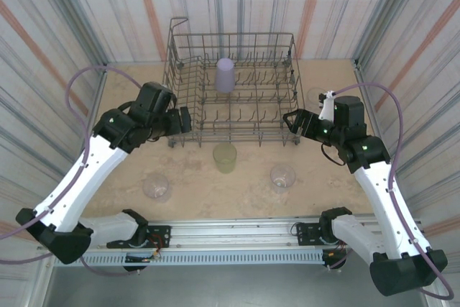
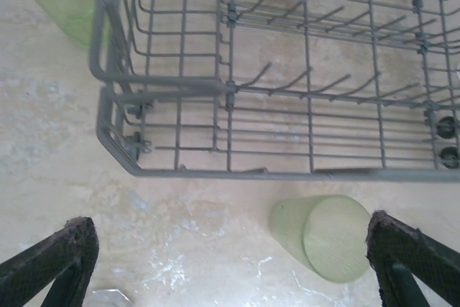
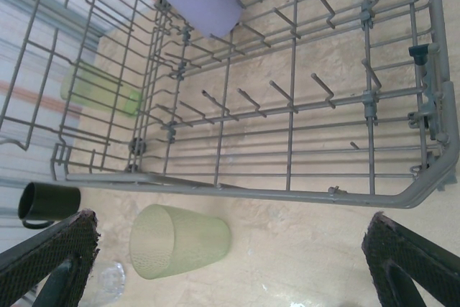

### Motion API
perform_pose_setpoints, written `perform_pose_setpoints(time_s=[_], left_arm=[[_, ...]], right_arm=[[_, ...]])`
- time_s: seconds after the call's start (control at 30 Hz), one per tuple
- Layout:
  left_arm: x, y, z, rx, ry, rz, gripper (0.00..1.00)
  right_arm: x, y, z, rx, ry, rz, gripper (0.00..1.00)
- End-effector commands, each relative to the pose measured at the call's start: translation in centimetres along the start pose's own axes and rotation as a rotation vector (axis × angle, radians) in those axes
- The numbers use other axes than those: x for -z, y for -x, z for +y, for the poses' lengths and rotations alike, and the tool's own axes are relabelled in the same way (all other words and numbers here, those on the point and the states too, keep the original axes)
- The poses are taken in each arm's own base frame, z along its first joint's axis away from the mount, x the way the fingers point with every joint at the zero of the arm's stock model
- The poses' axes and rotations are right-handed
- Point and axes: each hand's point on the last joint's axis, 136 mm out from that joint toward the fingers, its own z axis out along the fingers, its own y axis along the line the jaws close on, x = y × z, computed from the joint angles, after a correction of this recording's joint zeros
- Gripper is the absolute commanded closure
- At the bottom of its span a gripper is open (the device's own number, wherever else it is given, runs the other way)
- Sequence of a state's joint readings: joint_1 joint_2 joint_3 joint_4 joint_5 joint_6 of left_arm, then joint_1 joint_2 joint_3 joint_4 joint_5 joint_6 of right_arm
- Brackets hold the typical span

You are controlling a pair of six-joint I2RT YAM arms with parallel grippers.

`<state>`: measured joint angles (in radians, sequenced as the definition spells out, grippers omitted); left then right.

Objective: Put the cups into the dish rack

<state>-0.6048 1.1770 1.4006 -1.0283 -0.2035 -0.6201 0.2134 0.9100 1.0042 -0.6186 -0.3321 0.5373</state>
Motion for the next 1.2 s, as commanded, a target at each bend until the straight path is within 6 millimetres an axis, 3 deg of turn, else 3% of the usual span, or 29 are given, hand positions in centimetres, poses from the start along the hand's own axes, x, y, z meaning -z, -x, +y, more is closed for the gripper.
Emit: perform_pose_setpoints(time_s=[0.0, 0.2, 0.57, 0.9, 1.17], left_arm=[[-0.2, -2.4, 0.1, 0.05, 0.026, 0.047, 0.01], [-1.6, -5.8, -2.2, -0.041, 0.055, 0.081, 0.01], [-4.8, -10.0, -2.9, 0.034, 0.096, 0.149, 0.01], [-7.6, -11.2, -3.6, 0.038, 0.133, 0.172, 0.03], [-10.2, -11.6, -4.4, 0.033, 0.161, 0.178, 0.1]], right_arm=[[-0.3, -0.3, -0.8, -0.004, -0.027, 0.007, 0.01], [-0.8, -0.5, -0.8, -0.02, -0.023, 0.01, 0.01], [-1.4, -1.3, -1.0, -0.007, -0.035, 0.032, 0.01], [-1.7, -1.9, -1.4, -0.009, -0.036, 0.041, 0.01], [-1.5, -2.5, -1.8, -0.006, -0.047, 0.049, 0.01]])
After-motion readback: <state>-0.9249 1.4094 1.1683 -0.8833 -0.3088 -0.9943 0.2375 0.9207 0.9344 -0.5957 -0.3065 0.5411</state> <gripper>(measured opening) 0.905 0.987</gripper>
